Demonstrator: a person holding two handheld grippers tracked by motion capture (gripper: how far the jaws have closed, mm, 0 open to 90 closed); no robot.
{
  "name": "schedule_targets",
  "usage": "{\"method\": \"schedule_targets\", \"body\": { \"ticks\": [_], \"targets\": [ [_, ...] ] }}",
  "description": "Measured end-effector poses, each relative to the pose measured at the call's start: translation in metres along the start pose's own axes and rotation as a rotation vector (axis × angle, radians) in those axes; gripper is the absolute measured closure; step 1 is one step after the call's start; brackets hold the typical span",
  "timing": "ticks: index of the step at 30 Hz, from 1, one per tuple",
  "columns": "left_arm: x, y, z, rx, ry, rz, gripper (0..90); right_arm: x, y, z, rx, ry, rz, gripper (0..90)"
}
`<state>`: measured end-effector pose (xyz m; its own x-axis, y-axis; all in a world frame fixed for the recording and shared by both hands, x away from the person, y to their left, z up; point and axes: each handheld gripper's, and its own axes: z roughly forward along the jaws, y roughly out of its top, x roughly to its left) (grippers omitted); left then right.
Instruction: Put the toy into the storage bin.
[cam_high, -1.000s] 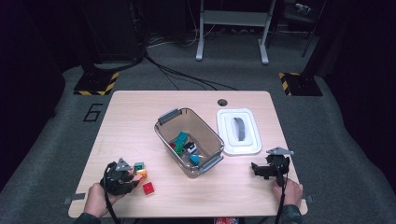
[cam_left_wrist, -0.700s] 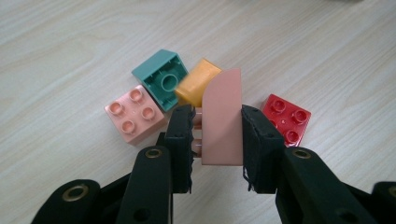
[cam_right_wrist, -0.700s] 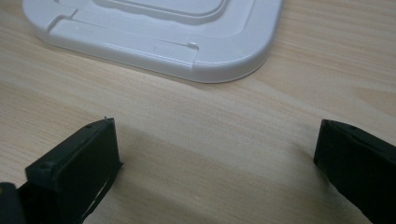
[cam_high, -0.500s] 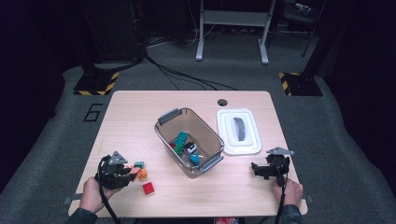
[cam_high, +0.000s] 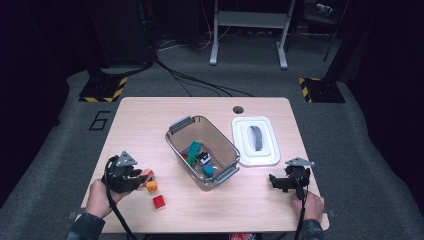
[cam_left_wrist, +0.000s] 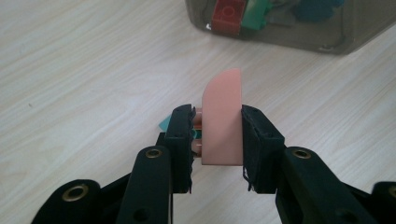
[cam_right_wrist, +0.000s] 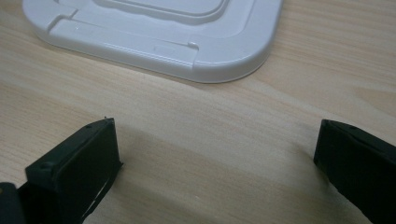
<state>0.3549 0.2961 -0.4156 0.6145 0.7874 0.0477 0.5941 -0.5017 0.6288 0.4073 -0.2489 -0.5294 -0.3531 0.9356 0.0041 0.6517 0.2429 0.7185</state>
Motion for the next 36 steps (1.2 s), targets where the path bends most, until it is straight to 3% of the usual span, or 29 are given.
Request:
{"method": "schedule_targets", "body": {
  "ticks": [36],
  "targets": [
    [-0.014,0.089,-0.014,-0.074,0.005,0.125,66.8,0.0,0.0,0.0,0.001,-0.003,-0.001,0.0]
  ]
}}
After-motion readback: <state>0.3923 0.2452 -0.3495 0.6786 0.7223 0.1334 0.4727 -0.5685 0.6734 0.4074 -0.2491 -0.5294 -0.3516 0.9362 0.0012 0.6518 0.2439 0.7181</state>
